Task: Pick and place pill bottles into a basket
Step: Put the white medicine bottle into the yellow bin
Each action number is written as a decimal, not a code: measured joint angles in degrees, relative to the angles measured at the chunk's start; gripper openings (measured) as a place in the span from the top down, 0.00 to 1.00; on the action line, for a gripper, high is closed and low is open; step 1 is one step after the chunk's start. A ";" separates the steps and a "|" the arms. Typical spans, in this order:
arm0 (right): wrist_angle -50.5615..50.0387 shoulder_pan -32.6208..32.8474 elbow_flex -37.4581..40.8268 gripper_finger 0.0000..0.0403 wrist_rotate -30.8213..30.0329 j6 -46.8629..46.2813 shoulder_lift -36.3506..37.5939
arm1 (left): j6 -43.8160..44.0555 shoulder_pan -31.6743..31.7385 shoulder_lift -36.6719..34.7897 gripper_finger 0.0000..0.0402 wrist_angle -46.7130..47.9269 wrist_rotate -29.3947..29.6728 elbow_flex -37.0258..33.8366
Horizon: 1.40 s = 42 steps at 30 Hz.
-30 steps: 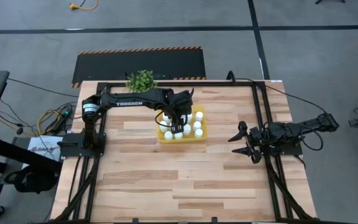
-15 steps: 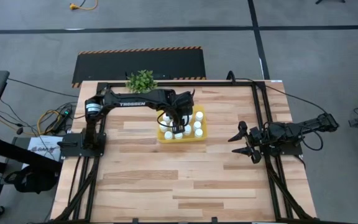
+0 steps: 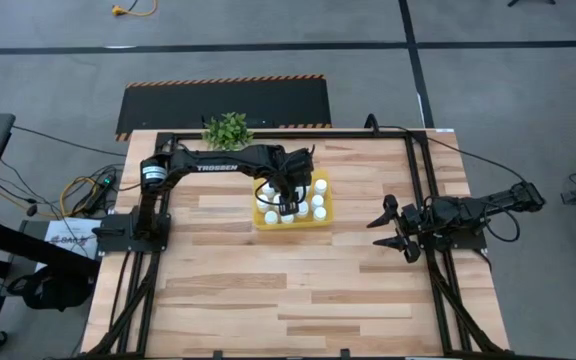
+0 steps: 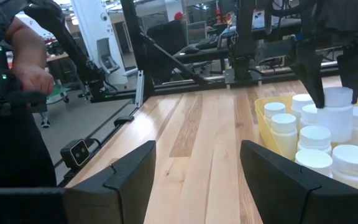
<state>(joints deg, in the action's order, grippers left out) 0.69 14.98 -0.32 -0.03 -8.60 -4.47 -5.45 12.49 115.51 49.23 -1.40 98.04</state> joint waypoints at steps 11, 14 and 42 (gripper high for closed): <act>0.00 0.00 0.01 0.44 0.00 0.00 0.00 | -0.23 0.20 1.04 0.60 -0.36 -0.30 -0.02; 0.00 0.00 0.00 0.44 0.00 0.00 -0.02 | -0.39 0.17 0.91 0.60 -1.38 0.39 0.00; 0.00 0.00 0.02 0.44 0.00 0.00 0.00 | 0.23 0.74 2.95 0.56 -0.71 -5.41 0.00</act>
<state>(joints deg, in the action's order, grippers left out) 0.69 14.98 -0.30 -0.03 -8.60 -4.47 -5.23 13.23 118.45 48.53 -6.81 98.04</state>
